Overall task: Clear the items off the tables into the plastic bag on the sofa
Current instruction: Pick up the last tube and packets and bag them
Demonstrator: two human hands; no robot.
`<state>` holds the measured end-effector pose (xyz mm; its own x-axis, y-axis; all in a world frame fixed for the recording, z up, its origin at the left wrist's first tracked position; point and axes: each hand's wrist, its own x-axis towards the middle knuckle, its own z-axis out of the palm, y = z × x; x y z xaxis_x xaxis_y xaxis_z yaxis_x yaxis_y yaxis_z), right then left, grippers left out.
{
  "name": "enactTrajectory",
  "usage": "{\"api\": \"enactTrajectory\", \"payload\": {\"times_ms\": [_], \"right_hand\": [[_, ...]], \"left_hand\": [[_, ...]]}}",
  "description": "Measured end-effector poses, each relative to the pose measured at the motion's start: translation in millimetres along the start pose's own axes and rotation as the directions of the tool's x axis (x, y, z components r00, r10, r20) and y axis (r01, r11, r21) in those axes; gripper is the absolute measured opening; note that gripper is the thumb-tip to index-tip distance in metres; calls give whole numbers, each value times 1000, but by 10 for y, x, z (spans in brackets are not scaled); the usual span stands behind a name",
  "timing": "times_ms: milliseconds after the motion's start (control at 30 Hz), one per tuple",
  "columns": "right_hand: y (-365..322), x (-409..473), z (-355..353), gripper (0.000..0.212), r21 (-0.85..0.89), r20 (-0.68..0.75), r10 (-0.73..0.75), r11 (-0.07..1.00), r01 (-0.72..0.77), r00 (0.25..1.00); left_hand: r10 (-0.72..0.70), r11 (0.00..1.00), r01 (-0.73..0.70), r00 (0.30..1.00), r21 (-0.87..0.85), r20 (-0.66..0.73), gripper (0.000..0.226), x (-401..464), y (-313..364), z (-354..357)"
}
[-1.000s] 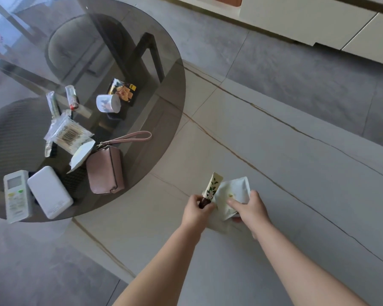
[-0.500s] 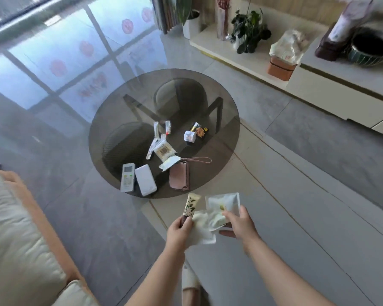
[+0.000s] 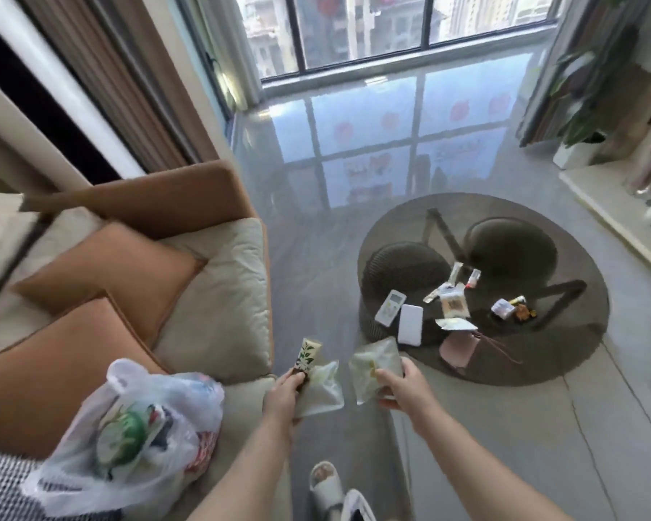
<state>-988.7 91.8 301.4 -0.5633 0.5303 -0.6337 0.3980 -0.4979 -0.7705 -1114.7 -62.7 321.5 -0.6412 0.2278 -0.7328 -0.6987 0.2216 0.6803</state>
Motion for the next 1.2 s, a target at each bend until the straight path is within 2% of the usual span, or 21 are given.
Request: {"api": "enactTrajectory", "payload": {"times_ms": [100,233,533,767,867,1000,1100,1200], "right_hand": [[-93,11,453,19,-122,66,-8,992,16,998],[-166,33,1081,29,-249,126,-12,968,43,992],[-196,-4,2717,25,-414,273,8,904,110,962],[-91,-61,3683,29,-574,354,-16,786,231,935],[-53,-69,3936,36,-661,384,-33,688,300,923],[14,-68,4197,35,-790,416,-43,478,384,908],[116,-80,4348,27,-845,485,36,276,458,874],[229,-19,4510,43,-800,600,103,51,598,794]], "left_hand": [[5,994,-11,998,-111,-57,28,-43,121,-424],[-12,980,-17,990,-196,-143,7,-35,277,-988],[-82,924,0,977,-381,-199,9,74,568,-2401],[-106,925,-32,935,-379,-337,15,213,721,-3170],[-121,917,-39,922,-397,-368,11,272,713,-3357],[-180,889,-26,898,-457,-402,23,472,630,-3504],[-274,812,7,887,-584,-371,23,592,619,-3520],[-346,719,0,868,-695,-357,31,775,684,-3558]]}}
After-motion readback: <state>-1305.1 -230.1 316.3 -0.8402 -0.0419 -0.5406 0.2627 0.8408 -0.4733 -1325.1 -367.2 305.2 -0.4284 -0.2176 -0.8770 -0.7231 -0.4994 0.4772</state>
